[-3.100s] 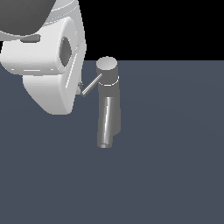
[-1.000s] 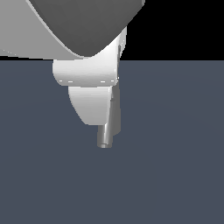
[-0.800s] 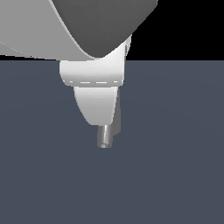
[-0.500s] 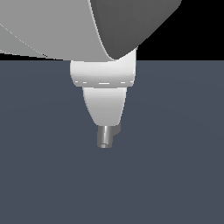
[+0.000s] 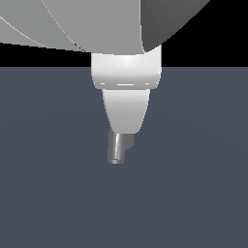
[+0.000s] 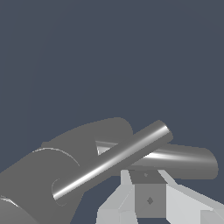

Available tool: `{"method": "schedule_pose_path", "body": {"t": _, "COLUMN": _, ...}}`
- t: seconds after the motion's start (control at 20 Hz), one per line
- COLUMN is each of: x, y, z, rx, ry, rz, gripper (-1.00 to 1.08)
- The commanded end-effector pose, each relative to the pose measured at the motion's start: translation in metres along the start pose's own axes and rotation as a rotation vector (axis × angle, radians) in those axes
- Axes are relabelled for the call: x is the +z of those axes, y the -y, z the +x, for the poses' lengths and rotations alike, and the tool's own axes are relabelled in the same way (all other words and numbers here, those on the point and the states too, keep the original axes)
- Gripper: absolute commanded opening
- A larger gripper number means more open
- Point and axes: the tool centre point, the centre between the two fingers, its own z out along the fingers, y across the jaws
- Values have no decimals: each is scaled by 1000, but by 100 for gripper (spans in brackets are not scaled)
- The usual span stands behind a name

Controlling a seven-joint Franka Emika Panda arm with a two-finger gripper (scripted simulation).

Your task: Turn on the faucet by rotating a designated handle.

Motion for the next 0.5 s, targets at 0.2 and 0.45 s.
{"method": "schedule_pose_path", "body": {"t": 0.2, "x": 0, "y": 11, "z": 27, "rx": 31, "ry": -14, "rz": -1, "gripper": -100}}
{"method": "schedule_pose_path", "body": {"t": 0.45, "x": 1, "y": 19, "z": 41, "rx": 37, "ry": -17, "rz": -2, "gripper": -100}}
